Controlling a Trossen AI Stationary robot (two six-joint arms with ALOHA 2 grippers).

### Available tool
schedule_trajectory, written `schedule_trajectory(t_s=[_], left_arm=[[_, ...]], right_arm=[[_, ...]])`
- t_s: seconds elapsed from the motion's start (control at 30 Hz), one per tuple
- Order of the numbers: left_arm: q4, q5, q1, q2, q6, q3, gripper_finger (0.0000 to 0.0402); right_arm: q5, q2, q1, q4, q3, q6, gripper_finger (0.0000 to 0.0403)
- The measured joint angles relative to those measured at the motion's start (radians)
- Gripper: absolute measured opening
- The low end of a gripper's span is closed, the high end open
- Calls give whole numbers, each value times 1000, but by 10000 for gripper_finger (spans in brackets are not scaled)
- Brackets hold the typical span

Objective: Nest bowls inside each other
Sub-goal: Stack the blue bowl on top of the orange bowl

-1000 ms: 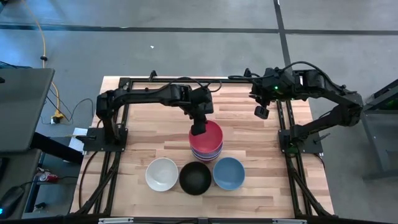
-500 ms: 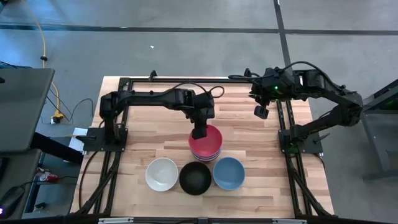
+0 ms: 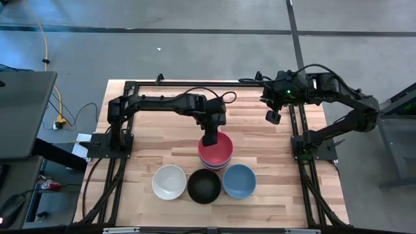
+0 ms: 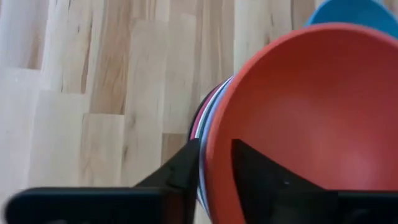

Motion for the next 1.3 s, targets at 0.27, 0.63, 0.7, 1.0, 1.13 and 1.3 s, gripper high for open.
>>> schedule_trajectory(t_s=[0.27, 0.63, 0.7, 1.0, 1.13, 1.3], left_arm=[[-5, 19, 0, -1, 37, 57, 187], [-425, 19, -12, -3, 71, 116, 213], [-503, 20, -28, -3, 70, 116, 212], [-485, 13, -60, -146, 56, 115, 212], [-443, -10, -69, -252, 28, 116, 212], [-456, -136, -120, -401, -23, 113, 211]], right_arm=[[0, 0, 0, 0, 0, -1, 42], [-76, 0, 0, -77, -6, 20, 41], [-178, -15, 0, -78, -50, 15, 42], [-460, -120, 0, 9, -416, 53, 42], [-581, -154, 0, 169, -575, 78, 48], [-748, -161, 37, 410, -732, 180, 76]])
